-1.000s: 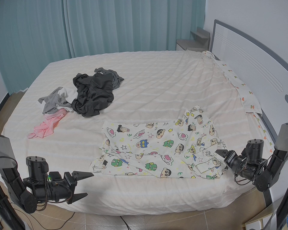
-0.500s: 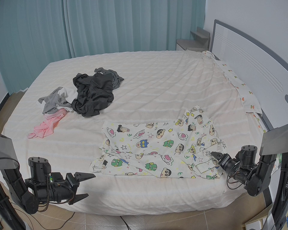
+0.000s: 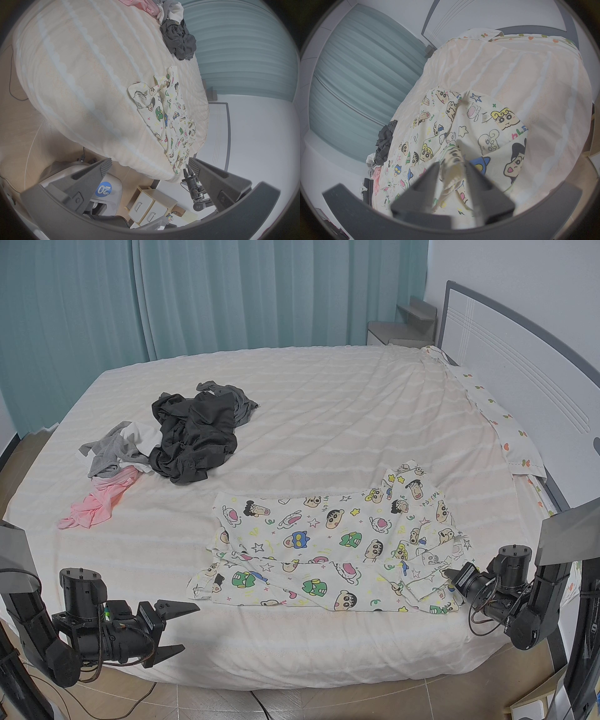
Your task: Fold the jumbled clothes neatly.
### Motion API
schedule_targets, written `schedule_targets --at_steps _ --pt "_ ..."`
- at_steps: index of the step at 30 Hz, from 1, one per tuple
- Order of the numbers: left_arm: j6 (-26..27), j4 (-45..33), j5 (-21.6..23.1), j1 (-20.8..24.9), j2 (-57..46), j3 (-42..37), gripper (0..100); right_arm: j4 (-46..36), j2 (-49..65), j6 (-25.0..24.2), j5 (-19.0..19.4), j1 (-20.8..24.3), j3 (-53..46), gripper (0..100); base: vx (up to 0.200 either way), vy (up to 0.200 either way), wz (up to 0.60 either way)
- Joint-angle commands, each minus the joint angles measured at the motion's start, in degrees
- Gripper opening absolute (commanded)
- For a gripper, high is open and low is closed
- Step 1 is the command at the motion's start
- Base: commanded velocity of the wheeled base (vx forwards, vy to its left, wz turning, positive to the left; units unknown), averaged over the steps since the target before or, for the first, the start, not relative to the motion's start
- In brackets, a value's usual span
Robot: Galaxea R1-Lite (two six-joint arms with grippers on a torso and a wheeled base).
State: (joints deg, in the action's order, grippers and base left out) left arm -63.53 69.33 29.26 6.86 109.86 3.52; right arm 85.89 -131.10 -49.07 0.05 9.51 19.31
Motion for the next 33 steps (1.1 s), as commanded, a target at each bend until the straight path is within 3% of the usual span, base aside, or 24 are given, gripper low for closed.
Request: schedule_targets --at_steps 1,6,10,14,23,24,26,27,33 --pt "-0.02 0.02 0.01 -0.01 0.09 -0.01 100 0.06 0.14 0.11 -0.14 0.07 -0.15 0 0.000 0.000 0.00" --pt "-0.02 0.02 0.01 -0.01 0.09 -0.01 100 1.29 1.55 0.29 -1.72 1.74 -2.35 0 0.000 0.000 0.00" --pt "-0.02 0.02 0.01 -0.01 0.09 -0.01 100 1.38 2.78 3.10 -4.18 2.97 -1.91 0 0.000 0.000 0.00" --pt "-0.02 0.02 -0.25 -0.01 0.09 -0.01 100 -0.03 4.36 5.21 -4.27 3.32 -0.24 0 0.000 0.000 0.00" --pt "-0.02 0.02 -0.25 -0.01 0.09 -0.01 100 -14.53 13.24 6.18 -4.27 3.32 4.24 0 0.000 0.000 0.00" --pt "-0.02 0.02 -0.34 -0.01 0.09 -0.01 100 -20.77 16.66 6.35 -4.27 3.32 6.62 0 0.000 0.000 0.00" --pt "-0.02 0.02 -0.25 -0.01 0.09 -0.01 100 -21.91 17.19 6.35 -4.27 3.32 7.15 0 0.000 0.000 0.00" --pt "-0.02 0.02 -0.25 -0.01 0.09 -0.01 100 -28.24 19.12 6.35 -4.27 3.32 10.40 0 0.000 0.000 0.00" --pt "-0.02 0.11 -0.25 -0.01 0.09 -0.01 100 -40.54 22.55 6.26 -4.18 4.11 15.67 0 0.000 0.000 0.00"
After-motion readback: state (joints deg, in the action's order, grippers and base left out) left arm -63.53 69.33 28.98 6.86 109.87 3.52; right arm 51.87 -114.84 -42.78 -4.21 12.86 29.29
